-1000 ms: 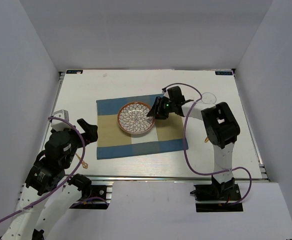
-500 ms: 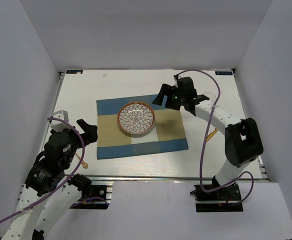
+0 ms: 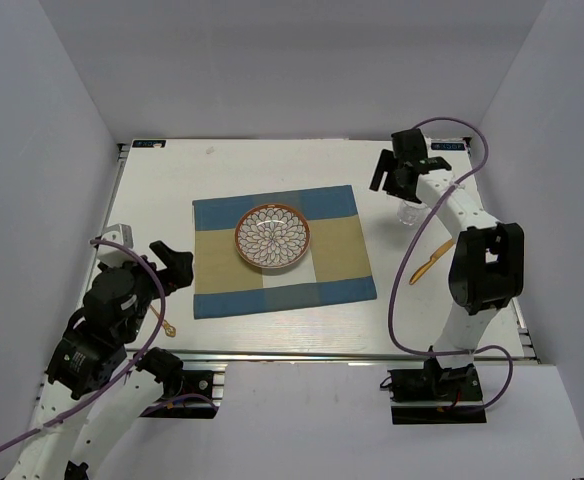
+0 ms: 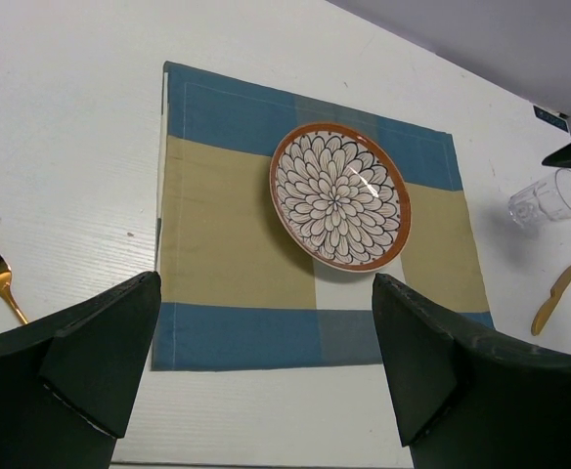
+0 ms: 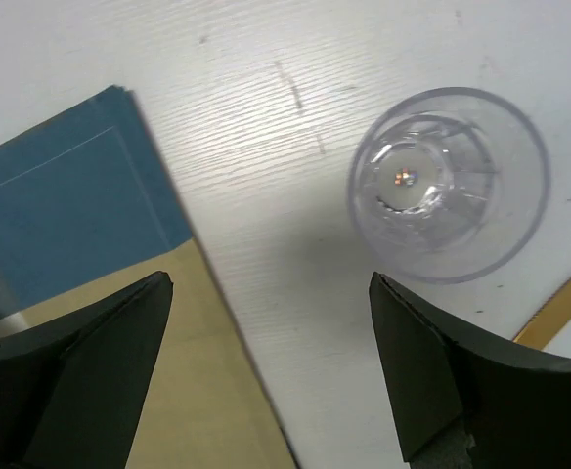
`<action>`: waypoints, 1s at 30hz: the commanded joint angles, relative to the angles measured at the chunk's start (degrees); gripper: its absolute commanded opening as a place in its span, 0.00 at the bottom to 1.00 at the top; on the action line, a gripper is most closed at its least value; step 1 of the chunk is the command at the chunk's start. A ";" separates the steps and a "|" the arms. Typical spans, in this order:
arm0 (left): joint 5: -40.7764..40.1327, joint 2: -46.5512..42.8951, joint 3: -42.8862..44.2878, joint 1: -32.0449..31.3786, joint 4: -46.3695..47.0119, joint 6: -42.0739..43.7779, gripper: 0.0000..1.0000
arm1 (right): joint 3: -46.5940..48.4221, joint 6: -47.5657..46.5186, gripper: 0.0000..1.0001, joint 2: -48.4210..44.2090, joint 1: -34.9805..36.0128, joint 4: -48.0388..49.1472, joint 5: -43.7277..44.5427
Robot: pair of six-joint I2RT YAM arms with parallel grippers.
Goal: Set the dinner table for one person
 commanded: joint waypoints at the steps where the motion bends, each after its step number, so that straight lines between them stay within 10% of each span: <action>1: 0.81 -0.52 -0.18 -0.62 0.68 0.70 0.98 | 0.49 -1.44 0.86 0.58 -1.21 -0.90 3.56; 13: 1.17 -0.44 -0.27 -0.62 0.94 0.97 0.98 | 3.92 -3.81 0.64 8.31 -6.48 -0.46 0.41; 16: 1.17 -0.44 -0.27 -0.62 0.94 1.06 0.98 | 3.48 -3.99 0.45 9.02 -6.48 0.24 1.36; 18: 1.25 -0.26 -0.27 -0.62 0.94 1.14 0.98 | 3.31 -4.95 0.00 8.41 -5.96 1.30 2.16; 30: 1.87 0.88 -0.27 0.61 1.21 1.50 0.98 | 24.65 -13.75 0.00 14.54 6.15 -9.06 -6.45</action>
